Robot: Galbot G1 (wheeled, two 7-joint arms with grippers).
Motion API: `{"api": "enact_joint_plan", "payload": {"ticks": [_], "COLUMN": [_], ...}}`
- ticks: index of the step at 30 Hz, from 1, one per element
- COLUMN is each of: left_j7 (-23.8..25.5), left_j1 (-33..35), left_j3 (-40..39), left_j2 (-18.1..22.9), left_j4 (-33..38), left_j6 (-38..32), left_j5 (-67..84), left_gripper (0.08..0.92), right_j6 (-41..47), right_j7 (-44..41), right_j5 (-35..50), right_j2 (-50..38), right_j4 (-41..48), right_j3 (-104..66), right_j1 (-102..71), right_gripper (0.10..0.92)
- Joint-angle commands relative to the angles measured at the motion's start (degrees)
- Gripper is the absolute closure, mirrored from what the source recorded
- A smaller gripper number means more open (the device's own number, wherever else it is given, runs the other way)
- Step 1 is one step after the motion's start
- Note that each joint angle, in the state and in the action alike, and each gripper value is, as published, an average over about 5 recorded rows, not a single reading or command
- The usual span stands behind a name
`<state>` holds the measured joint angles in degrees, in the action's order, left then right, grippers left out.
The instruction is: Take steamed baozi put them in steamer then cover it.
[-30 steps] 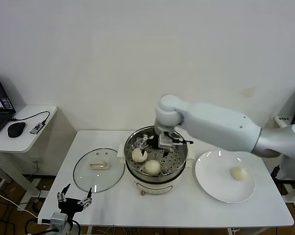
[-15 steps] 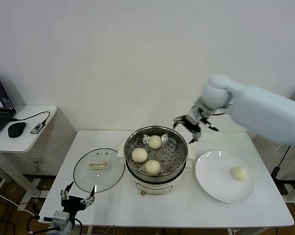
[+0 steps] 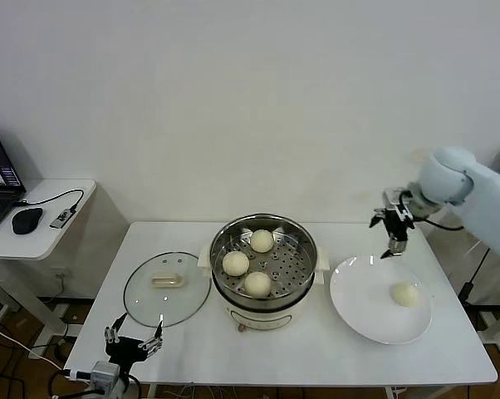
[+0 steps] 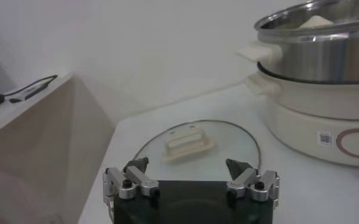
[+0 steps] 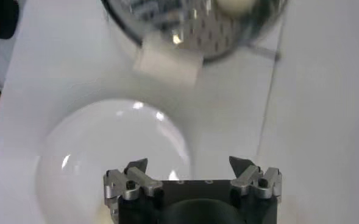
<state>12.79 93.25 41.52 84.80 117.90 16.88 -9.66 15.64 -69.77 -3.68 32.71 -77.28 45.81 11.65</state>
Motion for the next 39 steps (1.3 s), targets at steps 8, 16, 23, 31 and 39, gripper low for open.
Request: {"api": "enact_joint_plan", "payload": {"ticks": [8,16,23,31,39], "left_j7": [-0.10,0.22,0.53,0.73,0.75], "left_j1": [0.56,0.56,0.63,0.72,0.57], "left_j3": [-0.13,-0.08,0.10,-0.18,-0.17], "left_j2": [0.65,0.40,0.16,0.15,0.20], "left_j4": [-0.40,-1.08,-1.29,-1.71,-2.16], "left_j6": [0.03,-0.01,-0.01,-0.08,-0.14], "left_j5": [-0.56,-0.85,-1.00,-1.46,-1.75], "left_gripper": [0.177,0.177,0.177,0.177,0.177], "right_j6": [-7.04,-9.72,-10.06,-10.26,-10.56], "right_j7": [-1.30,-1.52,-0.82,-0.19,1.96], "right_j5": [-11.30,-15.68,-17.74,-18.91,-20.65], "right_j2": [1.73,2.58,2.54,3.84,5.33], "right_j4": [10.04,12.15,12.69,14.35,17.04], "right_j3": [-15.06,-16.37,-17.38,-18.47,-19.26], "right_j1": [-19.52,-21.44,-22.73,-23.51,-24.39], "right_gripper": [0.203,0.203,0.203,0.203,0.203]}}
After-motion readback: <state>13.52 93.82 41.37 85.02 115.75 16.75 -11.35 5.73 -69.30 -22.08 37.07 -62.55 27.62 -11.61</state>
